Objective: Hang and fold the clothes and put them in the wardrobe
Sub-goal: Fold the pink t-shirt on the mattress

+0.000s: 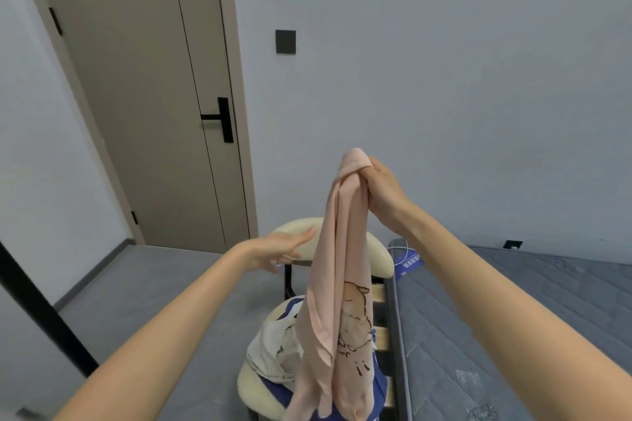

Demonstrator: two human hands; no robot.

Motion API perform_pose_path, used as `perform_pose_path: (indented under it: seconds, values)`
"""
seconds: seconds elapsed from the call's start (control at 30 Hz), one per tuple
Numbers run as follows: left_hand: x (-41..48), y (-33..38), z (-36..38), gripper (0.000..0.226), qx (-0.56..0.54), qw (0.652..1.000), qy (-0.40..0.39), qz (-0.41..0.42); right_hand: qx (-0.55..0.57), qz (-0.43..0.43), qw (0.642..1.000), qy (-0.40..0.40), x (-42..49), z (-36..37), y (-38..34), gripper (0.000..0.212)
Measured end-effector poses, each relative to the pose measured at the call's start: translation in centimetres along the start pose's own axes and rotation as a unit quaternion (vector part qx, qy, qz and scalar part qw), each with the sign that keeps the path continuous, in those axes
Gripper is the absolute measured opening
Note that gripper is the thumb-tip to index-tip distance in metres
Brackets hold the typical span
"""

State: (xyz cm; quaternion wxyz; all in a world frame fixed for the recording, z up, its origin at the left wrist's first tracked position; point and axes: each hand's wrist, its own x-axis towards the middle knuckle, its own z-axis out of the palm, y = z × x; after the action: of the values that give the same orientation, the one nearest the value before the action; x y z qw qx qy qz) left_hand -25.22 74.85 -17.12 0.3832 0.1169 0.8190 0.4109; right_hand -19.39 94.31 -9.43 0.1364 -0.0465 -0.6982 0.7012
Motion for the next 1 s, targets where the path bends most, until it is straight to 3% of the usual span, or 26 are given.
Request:
perform_pose_path:
  seconds: [0.1,0.27,0.37,0.47,0.63,0.83,0.93,1.0]
  values:
    - [1.4,0.1,2.4,0.087,-0.074,0.994,-0.080,0.023,0.038,0.005,0.999,-0.002,0.2,0.2,-0.4,0.021]
    - [3.0,0.4,3.4,0.040,-0.147,0.983,-0.029,0.108,0.014,0.006,0.997,0.071,0.5,-1.4,-0.4,0.017]
    - [3.0,1.2,2.1,0.032,-0.101,0.979,0.091,0.150,-0.109,-0.003,0.984,0.144,0.8,-3.5,0.7,0.022]
    - [2.7,2.2,0.1,0.017,-0.024,0.942,0.270,0.196,-0.197,-0.001,0.967,0.164,0.6,-5.0,2.3,0.027]
    - [1.8,4.0,-3.0,0.012,0.008,0.889,0.375,0.263,-0.358,0.004,0.927,0.114,0.0,-5.8,3.5,0.032]
    - [1.5,3.9,-2.7,0.014,0.028,0.895,0.391,0.213,-0.215,0.041,0.975,0.043,0.0,-5.1,1.8,0.028]
    - [1.1,3.3,-1.5,0.043,0.054,0.904,0.372,0.205,-0.096,0.058,0.992,0.064,0.4,-4.1,0.4,0.030]
    - [0.8,3.1,-0.2,0.048,0.088,0.888,0.385,0.236,-0.002,0.072,0.994,0.085,0.9,-3.4,-0.3,0.027]
